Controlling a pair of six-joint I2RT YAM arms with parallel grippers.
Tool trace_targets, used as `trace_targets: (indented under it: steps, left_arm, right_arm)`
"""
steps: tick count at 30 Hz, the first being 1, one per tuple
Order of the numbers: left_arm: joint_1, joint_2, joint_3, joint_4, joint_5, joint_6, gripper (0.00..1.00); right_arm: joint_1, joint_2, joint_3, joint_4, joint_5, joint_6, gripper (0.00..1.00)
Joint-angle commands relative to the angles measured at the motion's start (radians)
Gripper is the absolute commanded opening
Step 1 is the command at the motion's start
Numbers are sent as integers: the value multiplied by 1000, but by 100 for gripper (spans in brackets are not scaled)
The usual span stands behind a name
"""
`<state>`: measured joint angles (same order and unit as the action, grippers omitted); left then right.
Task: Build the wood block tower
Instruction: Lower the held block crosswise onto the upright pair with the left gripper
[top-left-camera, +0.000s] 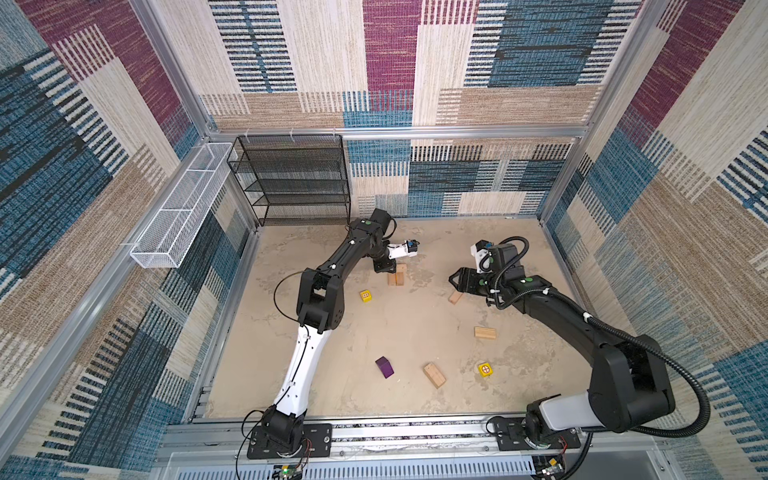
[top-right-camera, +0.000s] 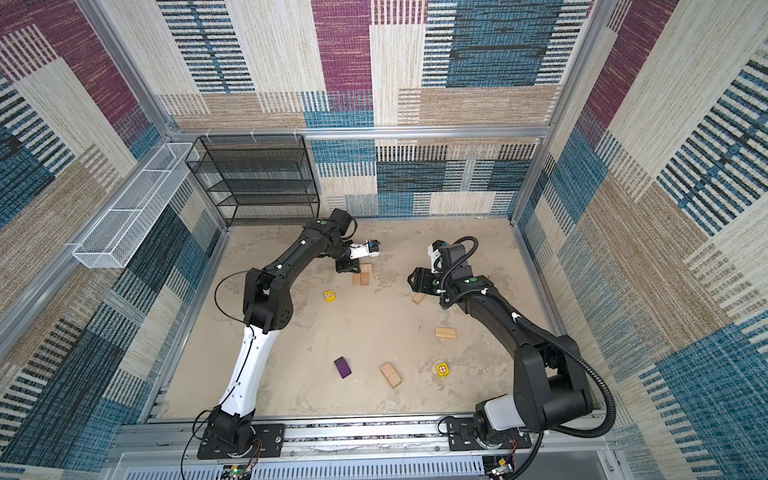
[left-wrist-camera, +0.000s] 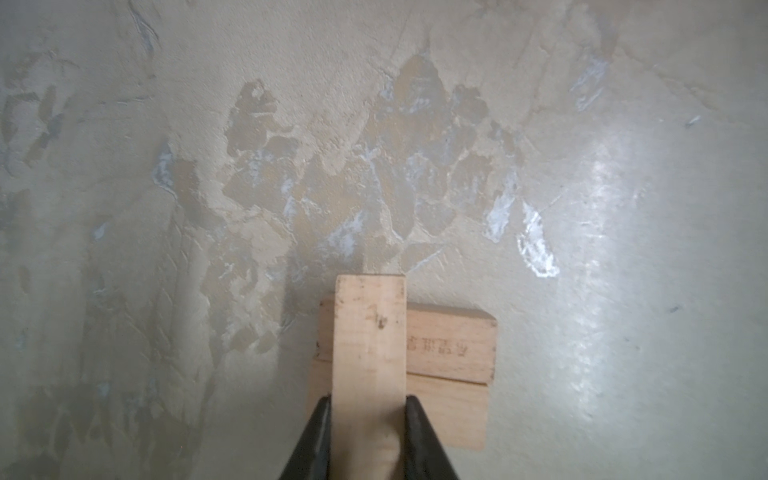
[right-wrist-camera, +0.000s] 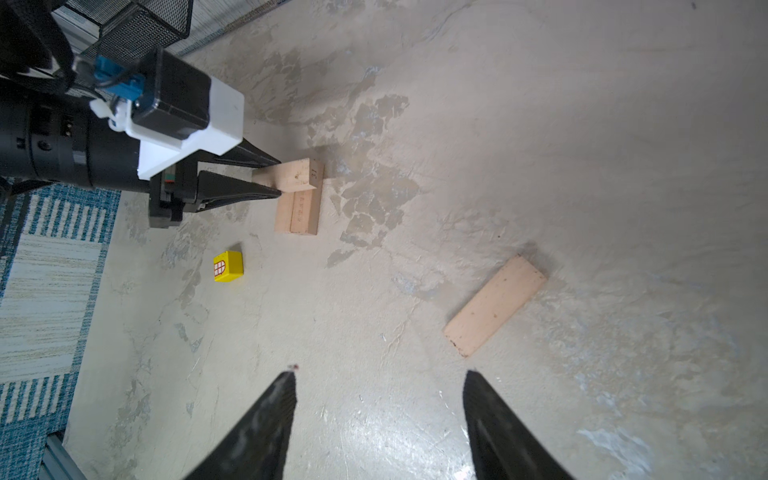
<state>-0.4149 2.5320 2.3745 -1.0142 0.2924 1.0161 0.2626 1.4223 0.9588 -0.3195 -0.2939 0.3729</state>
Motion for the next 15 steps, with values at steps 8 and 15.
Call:
trace_targets:
  steps: [8, 15]
  left_arm:
    - [1, 13, 18, -15, 1, 7, 11]
    - [2, 13, 18, -16, -5, 9, 15]
  right_arm:
    - [2, -16, -7, 34, 10, 7, 66]
    - [2, -20, -10, 36, 6, 8, 67]
